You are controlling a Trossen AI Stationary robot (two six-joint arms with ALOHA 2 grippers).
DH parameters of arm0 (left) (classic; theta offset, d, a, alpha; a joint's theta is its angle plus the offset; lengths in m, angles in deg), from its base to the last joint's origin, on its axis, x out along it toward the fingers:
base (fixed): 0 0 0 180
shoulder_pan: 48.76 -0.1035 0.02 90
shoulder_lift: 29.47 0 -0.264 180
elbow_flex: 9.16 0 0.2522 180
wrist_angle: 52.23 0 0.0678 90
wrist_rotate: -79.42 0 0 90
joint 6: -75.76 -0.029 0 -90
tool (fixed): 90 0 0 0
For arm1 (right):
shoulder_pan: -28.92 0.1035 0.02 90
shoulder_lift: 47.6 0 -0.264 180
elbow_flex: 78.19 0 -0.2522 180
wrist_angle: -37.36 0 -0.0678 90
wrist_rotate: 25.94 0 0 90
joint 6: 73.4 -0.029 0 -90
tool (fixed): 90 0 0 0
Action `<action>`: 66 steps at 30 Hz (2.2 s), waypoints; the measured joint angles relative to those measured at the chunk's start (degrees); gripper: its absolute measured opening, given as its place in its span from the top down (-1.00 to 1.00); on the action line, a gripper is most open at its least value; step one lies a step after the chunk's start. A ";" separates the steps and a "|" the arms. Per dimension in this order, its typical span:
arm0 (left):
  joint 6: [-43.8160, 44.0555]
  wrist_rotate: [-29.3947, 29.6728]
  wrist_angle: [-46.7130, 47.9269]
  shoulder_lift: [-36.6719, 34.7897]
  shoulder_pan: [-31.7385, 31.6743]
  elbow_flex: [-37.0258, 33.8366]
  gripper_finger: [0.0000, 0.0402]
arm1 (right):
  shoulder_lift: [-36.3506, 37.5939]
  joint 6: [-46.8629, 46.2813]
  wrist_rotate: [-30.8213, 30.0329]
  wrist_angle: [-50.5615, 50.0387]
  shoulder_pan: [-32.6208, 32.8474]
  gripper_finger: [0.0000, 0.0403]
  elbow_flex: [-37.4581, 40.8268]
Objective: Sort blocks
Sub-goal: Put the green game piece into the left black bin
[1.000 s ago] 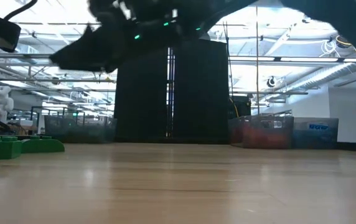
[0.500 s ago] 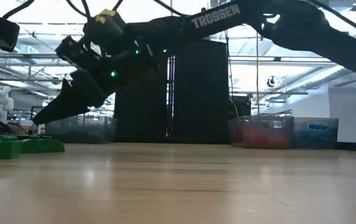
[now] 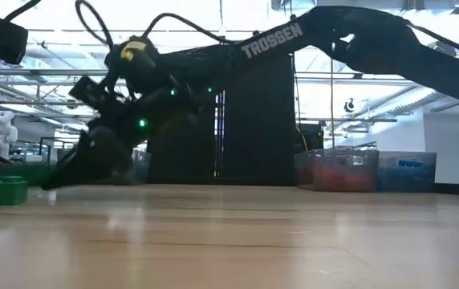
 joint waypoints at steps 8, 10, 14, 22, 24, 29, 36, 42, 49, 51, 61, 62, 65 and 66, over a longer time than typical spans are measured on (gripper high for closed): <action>0.03 2.46 0.19 0.48 0.01 0.00 -0.52 | -0.59 -0.46 0.17 -1.15 0.45 -0.38 0.17; 0.01 3.35 0.19 0.57 0.00 0.00 -0.52 | -0.59 -0.58 -0.02 -1.21 0.46 -0.32 0.18; 0.05 4.37 0.19 0.57 0.01 0.00 -0.52 | -0.59 -2.29 -0.14 -1.29 0.57 -0.21 0.19; 0.10 5.19 0.12 0.57 0.01 0.00 -0.52 | -0.59 -5.72 -3.02 -1.45 1.67 0.19 0.19; 0.12 5.84 -0.07 0.57 0.01 0.00 -0.52 | -0.59 -8.67 -4.37 -1.44 1.87 0.37 0.19; 0.27 8.36 -1.89 0.57 0.01 0.00 -0.52 | -0.20 -16.95 -5.66 -1.57 1.45 0.77 0.19; 0.70 13.24 -2.65 0.57 -0.03 0.00 -0.52 | 3.93 -18.98 -5.60 -8.86 0.11 0.77 0.28; 1.00 24.62 -1.68 0.57 -0.05 0.04 -0.52 | 9.99 -11.98 -5.23 -22.23 -1.57 0.77 0.26; -3.47 37.38 -3.73 0.48 -0.03 0.04 -0.52 | 19.48 -4.15 -4.75 -33.81 -2.56 0.77 0.23; -4.99 42.26 -6.01 0.31 -0.01 0.04 -0.52 | 22.59 -2.24 -4.76 -36.32 -2.80 0.77 0.25; 15.97 61.01 -14.70 -5.88 -2.95 0.07 -0.52 | 35.62 1.56 -4.97 -41.55 -3.57 0.77 0.19; 21.03 60.88 -14.68 -6.79 -3.56 0.06 -0.52 | 36.39 1.54 -4.97 -41.13 -3.70 0.77 0.19; 28.46 61.68 -15.77 -9.38 -4.16 0.02 -0.52 | 37.82 1.29 -4.98 -40.39 -3.83 0.77 0.17; 28.26 62.48 -17.22 -10.37 -4.14 0.02 -0.52 | 37.95 1.29 -4.97 -40.35 -3.83 0.77 0.17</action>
